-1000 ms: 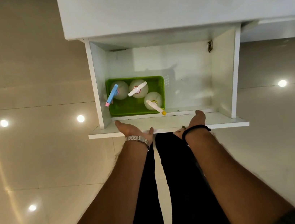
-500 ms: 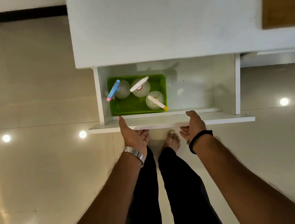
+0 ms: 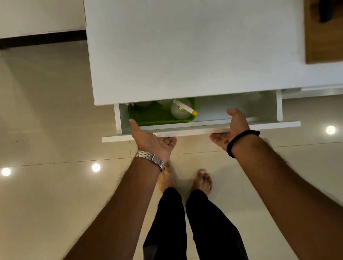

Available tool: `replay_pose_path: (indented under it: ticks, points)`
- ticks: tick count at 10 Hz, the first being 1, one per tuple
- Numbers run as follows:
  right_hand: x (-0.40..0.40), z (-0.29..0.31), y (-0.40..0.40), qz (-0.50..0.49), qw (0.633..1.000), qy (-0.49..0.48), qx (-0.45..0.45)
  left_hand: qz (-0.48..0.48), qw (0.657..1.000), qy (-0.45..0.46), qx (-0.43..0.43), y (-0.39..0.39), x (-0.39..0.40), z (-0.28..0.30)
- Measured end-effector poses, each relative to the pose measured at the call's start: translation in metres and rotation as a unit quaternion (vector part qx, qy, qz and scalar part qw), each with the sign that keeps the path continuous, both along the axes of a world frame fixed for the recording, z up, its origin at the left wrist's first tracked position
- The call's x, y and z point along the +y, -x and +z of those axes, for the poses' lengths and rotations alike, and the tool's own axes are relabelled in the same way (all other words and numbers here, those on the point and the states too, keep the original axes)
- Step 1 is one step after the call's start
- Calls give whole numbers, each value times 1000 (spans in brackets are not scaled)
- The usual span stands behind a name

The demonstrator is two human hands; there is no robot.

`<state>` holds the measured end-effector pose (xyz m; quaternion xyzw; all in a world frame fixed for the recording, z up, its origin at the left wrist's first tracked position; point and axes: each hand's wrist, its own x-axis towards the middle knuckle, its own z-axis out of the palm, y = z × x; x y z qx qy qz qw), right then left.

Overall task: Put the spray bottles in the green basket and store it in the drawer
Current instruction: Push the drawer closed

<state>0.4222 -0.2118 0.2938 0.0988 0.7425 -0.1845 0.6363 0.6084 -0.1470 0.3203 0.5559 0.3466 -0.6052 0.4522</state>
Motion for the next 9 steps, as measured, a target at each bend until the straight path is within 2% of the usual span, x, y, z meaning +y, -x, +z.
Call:
replay_pose_path:
  ticks: [2, 5, 6, 7, 8, 9]
  points:
    - [-40, 0, -13, -41, 999, 33, -14, 0, 999, 35, -3, -16, -34, -3]
    - [-70, 1, -31, -96, 990, 103, -28, -52, 993, 95, -44, -32, -61, -13]
    - [-65, 4, -34, -47, 993, 109, -27, -152, 980, 101, -73, -35, -56, -18]
    - [-51, 14, -39, 107, 988, 112, 8, -314, 935, 108, -124, -34, -48, -14]
    - [-23, 44, -41, 540, 808, 152, 180, -707, 644, 68, -284, -41, -33, 13]
    - [6, 63, -31, 742, 580, 207, 266, -828, 370, 63, -415, -43, -8, 25]
